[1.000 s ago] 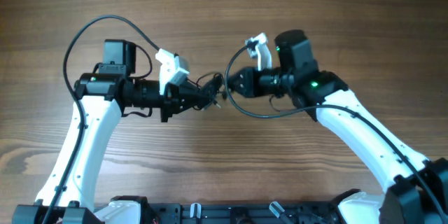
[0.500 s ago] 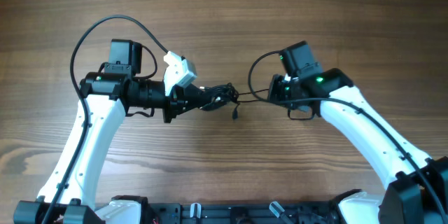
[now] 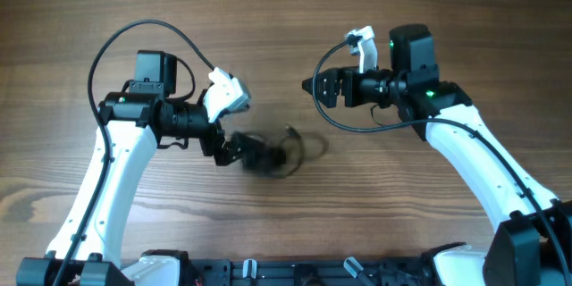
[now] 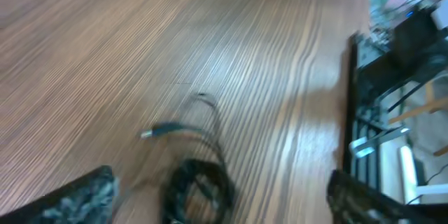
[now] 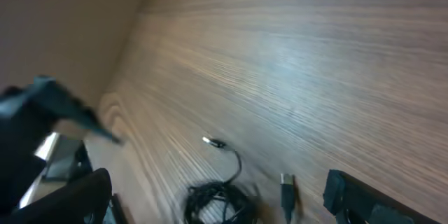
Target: Untangle cables
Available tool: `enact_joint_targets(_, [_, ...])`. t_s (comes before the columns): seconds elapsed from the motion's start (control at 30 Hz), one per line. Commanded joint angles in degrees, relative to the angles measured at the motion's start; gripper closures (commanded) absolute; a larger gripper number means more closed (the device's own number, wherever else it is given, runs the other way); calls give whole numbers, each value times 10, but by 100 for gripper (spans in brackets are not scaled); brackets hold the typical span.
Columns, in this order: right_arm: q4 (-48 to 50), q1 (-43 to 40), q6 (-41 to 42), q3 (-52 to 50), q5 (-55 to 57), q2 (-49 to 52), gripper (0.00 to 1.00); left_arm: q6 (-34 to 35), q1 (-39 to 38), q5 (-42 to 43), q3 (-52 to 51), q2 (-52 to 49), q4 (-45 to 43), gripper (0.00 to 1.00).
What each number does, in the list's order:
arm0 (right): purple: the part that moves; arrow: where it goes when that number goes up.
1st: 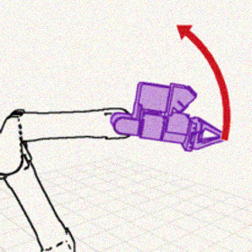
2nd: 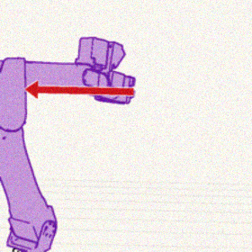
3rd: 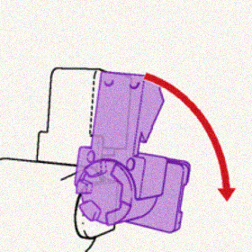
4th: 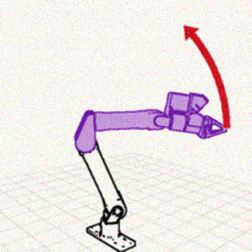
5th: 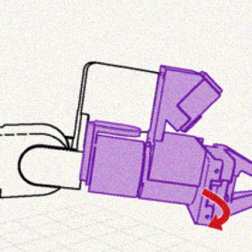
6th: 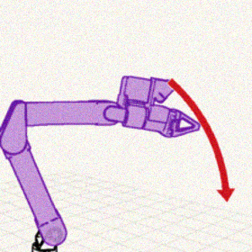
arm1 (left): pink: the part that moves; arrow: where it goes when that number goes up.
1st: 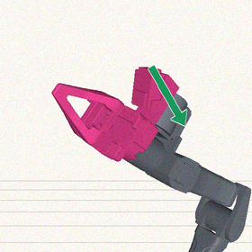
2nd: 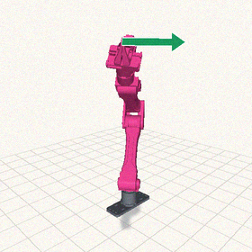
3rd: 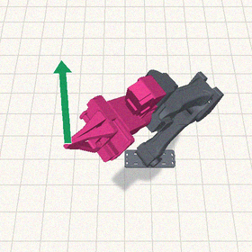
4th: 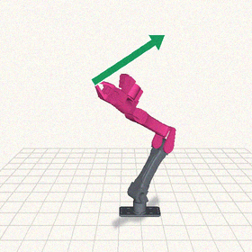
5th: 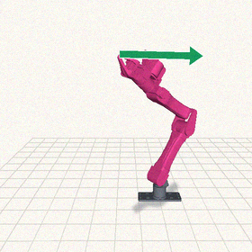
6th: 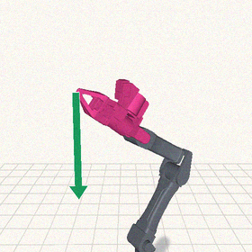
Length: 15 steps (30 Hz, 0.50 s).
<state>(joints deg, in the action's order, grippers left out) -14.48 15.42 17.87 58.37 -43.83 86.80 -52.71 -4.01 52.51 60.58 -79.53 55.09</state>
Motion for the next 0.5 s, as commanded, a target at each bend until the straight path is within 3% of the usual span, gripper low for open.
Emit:
enact_joint_targets(0.0, [0, 0, 6, 0, -25, 4, 0, 49, 0, -36, 4, 7, -21, 0])
enact_joint_targets(0.13, [-2, 0, 6, 0, -25, 4, 0, 337, 0, -40, 4, -7, -93, 0])
enact_joint_targets(0.2, [-4, 0, 5, 0, -25, 4, 0, 468, -13, -39, 4, -19, -79, 0])
enact_joint_targets(0.3, [-18, 0, 2, 0, -20, 4, 0, 544, -67, -85, -3, -40, -56, 0])
enact_joint_targets(0.37, [-36, 0, 2, 0, -7, 4, 0, 772, -95, -329, -3, -49, -32, 0])
enact_joint_targets(0.4, [-44, 0, 2, 0, -7, 4, 0, 910, -115, -501, -3, -50, 14, 0])
enact_joint_targets(0.47, [-57, 0, 1, 0, -7, 4, 0, 980, -133, -554, -3, -50, 54, 9])
